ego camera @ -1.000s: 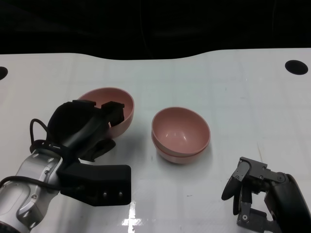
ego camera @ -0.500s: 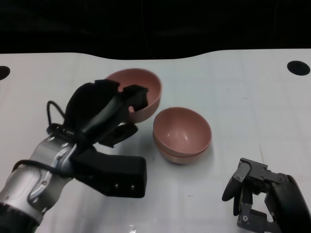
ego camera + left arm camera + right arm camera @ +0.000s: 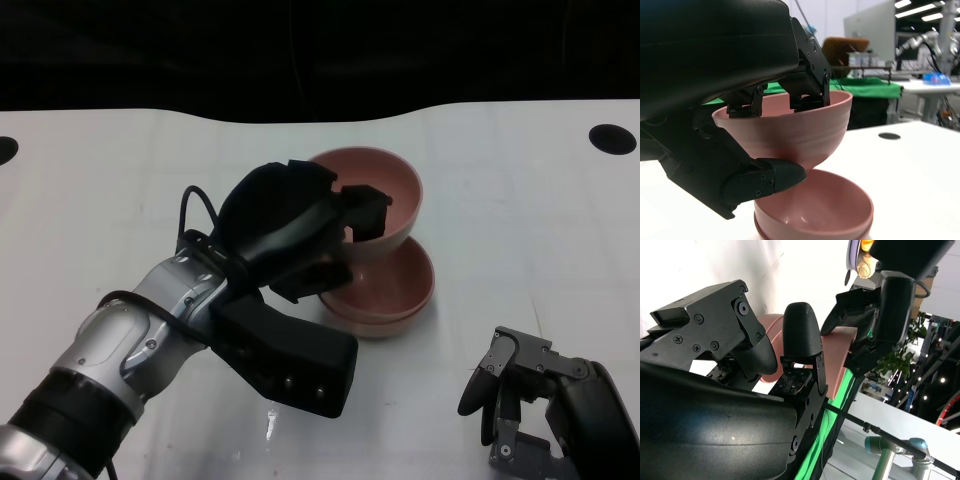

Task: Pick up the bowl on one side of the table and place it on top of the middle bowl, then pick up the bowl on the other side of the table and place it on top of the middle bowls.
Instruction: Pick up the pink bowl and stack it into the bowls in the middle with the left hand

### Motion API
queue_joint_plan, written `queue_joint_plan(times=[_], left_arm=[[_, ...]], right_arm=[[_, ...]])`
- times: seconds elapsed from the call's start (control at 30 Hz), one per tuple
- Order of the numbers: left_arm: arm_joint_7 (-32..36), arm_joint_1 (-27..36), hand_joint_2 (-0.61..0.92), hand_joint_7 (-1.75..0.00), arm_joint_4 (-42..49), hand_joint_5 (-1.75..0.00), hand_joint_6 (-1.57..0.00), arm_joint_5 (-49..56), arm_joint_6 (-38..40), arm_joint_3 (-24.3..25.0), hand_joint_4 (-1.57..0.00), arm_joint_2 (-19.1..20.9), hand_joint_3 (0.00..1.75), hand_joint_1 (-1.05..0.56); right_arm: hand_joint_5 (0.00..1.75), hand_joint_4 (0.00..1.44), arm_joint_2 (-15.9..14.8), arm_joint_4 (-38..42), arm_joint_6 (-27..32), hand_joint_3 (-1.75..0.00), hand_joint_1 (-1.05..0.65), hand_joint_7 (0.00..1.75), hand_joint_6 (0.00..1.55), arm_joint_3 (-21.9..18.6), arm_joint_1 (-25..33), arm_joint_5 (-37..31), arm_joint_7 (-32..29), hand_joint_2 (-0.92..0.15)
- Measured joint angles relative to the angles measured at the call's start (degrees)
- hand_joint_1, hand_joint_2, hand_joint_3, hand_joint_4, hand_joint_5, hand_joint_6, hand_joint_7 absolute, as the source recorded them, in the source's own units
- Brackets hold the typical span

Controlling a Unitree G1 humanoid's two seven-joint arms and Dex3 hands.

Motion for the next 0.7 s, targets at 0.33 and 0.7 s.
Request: queue_joint_plan(times=[0.33,0.7], left_arm=[[-1.57,-1.77,0.81,-0.81,4.53,-1.75,-0.97,2.33,0.04,-3.82,-0.88,-1.49,0.15,-0.26],[-6.15,-2.48,0.92,-0.01,7.99,-0.32,-0.37,2.42,1.60,-5.70,-0.25,-2.31,0.34,-0.59]], right_arm=[[1.75,0.93,0.00,0.04,0.00,-1.59,-0.05,1.50,0.84,-0.01,0.01,0.09,0.04,-0.27],[1.75,0.92,-0.05,0.13,-0.03,-1.61,-0.04,1.50,0.84,-0.06,0.00,-0.01,0.03,-0.26]])
